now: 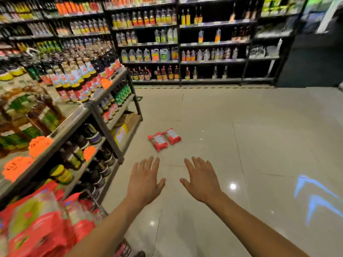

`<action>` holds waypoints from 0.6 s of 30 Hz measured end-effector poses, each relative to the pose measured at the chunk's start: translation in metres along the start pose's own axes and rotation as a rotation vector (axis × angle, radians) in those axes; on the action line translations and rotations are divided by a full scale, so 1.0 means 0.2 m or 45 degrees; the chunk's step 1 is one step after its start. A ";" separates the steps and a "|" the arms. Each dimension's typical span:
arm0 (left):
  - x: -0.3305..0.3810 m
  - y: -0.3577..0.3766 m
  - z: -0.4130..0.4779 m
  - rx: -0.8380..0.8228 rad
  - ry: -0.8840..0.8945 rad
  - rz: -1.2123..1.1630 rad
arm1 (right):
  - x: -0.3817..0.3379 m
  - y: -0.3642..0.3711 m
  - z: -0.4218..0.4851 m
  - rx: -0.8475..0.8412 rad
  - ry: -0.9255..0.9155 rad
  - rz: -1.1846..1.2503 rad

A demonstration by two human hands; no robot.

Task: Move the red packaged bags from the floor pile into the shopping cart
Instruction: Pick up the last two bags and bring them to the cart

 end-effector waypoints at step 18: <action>-0.24 0.36 1.47 -0.143 -0.076 -0.096 | 0.40 -0.04 1.42 -0.168 -0.024 -0.195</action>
Point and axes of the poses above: each hand's wrist, its own z-axis towards the middle knuckle, its own y-axis out of the palm, x = y × z, the point moved 10 cm from there along z, towards the middle knuckle, and after that the axes turned 12 degrees about -z, right-handed, at the moved point
